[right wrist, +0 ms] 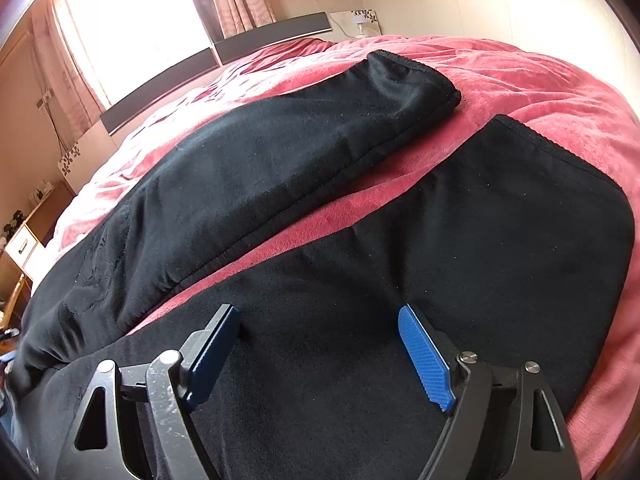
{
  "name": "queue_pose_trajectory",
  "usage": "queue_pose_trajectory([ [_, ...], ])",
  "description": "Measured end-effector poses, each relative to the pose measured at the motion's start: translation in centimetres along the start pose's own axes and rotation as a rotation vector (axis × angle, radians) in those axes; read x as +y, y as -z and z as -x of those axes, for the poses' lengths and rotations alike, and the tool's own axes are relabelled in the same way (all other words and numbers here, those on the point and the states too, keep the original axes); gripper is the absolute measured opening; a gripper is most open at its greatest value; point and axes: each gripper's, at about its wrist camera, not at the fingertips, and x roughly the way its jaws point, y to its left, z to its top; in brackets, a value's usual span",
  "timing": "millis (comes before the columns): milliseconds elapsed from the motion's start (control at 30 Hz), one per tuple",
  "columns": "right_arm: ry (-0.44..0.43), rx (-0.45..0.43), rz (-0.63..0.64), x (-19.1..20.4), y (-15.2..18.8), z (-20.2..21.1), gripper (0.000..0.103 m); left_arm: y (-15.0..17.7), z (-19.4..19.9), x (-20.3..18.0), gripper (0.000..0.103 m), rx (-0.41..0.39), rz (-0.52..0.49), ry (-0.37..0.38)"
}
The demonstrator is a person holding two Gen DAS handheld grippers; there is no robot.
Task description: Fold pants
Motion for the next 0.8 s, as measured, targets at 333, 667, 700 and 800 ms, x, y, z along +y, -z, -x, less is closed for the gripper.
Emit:
queue_pose_trajectory([
  [333,0.028,0.008,0.033,0.6,0.1,-0.5,0.088,2.9,1.3,0.1,0.009,-0.189,-0.012,0.048],
  [667,-0.004,0.059,0.005,0.2,-1.1,-0.2,0.087,9.6,4.0,-1.1,0.007,-0.292,-0.044,-0.002],
  [700,-0.021,0.072,0.007,0.1,-1.9,0.0,0.084,9.8,4.0,-1.1,0.007,-0.300,-0.055,-0.007],
  [800,-0.059,0.045,0.024,-0.5,-5.4,1.2,0.079,9.7,3.6,-1.1,0.007,-0.296,-0.062,-0.014],
])
